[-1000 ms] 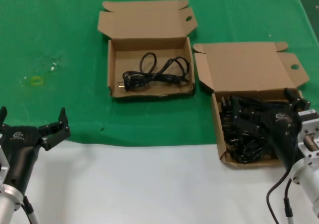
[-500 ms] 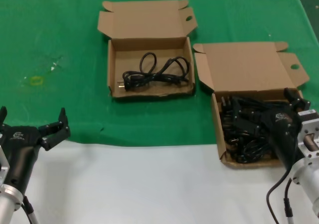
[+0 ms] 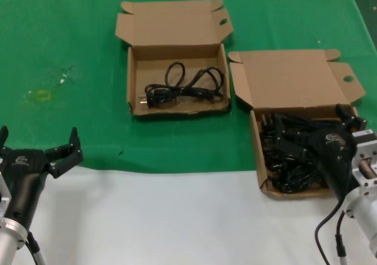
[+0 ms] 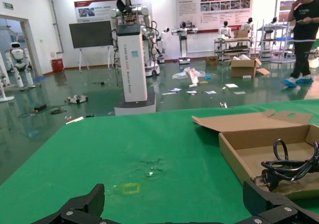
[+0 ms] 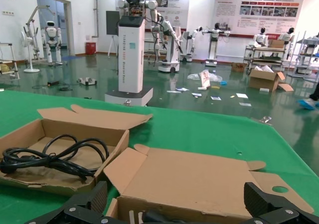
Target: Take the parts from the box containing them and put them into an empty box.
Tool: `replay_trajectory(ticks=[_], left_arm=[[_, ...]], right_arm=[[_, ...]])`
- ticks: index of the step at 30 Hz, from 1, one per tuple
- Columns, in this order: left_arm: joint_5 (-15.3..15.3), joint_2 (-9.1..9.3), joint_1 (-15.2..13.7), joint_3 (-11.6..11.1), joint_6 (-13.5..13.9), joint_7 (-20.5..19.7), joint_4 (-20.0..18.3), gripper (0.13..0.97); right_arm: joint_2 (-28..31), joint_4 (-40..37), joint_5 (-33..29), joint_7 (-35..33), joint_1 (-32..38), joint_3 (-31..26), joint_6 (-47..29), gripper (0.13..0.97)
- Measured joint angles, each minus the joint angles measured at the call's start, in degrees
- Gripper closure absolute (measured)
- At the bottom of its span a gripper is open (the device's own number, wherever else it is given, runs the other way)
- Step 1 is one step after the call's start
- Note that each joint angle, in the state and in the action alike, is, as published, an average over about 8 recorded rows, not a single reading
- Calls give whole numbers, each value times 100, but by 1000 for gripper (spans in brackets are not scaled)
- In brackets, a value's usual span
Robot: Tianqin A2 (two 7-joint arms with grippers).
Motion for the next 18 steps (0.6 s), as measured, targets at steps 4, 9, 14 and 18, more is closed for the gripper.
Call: replay_trajectory(ticks=[4, 9, 14, 18], left_arm=[[0, 0, 0, 0, 0, 0, 0, 132], [0, 0, 0, 0, 0, 0, 0, 132], [0, 0, 0, 0, 0, 0, 0, 132], [0, 0, 0, 0, 0, 0, 0, 132]], right_arm=[[0, 0, 0, 0, 0, 0, 0, 129], [0, 0, 0, 0, 0, 0, 0, 129], [0, 0, 0, 0, 0, 0, 0, 129], [0, 0, 0, 0, 0, 0, 0, 129]])
